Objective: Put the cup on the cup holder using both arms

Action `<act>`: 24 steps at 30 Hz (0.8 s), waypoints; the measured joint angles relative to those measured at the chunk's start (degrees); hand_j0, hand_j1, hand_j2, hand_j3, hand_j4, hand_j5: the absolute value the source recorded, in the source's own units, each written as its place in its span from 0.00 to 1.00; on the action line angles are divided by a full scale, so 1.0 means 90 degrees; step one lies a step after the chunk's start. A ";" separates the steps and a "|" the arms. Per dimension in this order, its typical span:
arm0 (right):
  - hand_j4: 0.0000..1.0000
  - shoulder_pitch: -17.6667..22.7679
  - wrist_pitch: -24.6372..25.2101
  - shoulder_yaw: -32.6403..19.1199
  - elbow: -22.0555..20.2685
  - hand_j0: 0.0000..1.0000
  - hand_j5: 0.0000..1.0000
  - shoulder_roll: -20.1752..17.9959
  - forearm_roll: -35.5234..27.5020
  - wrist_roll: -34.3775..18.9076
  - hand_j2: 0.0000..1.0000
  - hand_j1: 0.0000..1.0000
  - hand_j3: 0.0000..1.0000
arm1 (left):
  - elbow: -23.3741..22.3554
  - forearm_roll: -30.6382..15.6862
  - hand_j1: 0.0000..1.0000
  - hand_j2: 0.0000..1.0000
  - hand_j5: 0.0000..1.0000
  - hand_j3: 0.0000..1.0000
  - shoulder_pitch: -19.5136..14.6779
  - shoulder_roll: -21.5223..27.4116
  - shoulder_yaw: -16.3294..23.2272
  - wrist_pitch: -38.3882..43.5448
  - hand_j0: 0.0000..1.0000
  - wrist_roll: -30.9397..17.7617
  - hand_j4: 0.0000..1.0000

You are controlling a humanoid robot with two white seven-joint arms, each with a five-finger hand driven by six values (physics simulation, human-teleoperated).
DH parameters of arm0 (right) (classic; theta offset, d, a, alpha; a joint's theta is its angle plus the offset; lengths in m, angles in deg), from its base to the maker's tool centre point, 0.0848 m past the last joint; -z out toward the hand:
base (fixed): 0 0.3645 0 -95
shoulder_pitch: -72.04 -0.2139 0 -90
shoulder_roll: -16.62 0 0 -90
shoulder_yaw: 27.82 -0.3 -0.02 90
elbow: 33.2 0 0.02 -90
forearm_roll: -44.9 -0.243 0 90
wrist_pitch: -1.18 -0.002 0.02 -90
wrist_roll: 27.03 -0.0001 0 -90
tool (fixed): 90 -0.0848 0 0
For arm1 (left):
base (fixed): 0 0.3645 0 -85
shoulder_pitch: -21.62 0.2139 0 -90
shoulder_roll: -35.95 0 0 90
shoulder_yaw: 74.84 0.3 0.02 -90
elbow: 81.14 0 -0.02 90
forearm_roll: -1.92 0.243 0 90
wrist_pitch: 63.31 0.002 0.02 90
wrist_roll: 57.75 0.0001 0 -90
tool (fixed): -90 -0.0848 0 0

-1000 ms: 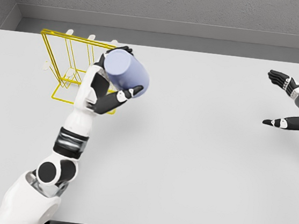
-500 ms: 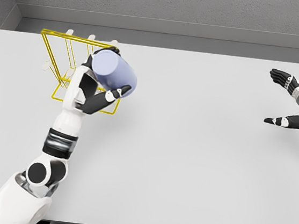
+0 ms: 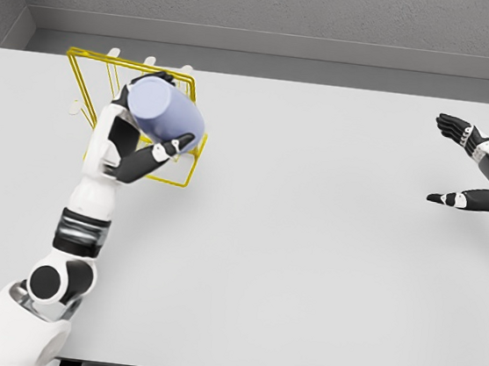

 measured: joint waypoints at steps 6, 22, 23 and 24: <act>1.00 0.0000 0.0000 0.0000 0.0000 1.00 1.00 0.0002 0.0000 0.0000 1.00 1.00 1.00 | -0.0001 -0.0004 0.71 0.71 0.71 0.71 -0.0010 0.0032 -0.0148 0.0029 0.71 0.0003 0.71; 1.00 0.0000 0.0000 0.0000 0.0019 1.00 1.00 0.0002 0.0000 0.0000 1.00 1.00 1.00 | -0.0009 -0.0020 0.71 0.71 0.71 0.71 -0.0059 0.0036 -0.0246 0.0132 0.71 -0.0002 0.71; 1.00 0.0000 0.0000 0.0000 0.0020 1.00 1.00 0.0002 0.0000 0.0000 1.00 1.00 1.00 | -0.0010 -0.0021 0.71 0.71 0.71 0.71 -0.0068 0.0036 -0.0251 0.0149 0.71 -0.0002 0.71; 1.00 -0.0010 0.0000 -0.0002 0.0028 1.00 1.00 0.0002 -0.0001 0.0000 1.00 1.00 1.00 | -0.0010 -0.0021 0.71 0.71 0.71 0.71 -0.0078 0.0036 -0.0268 0.0177 0.71 -0.0004 0.71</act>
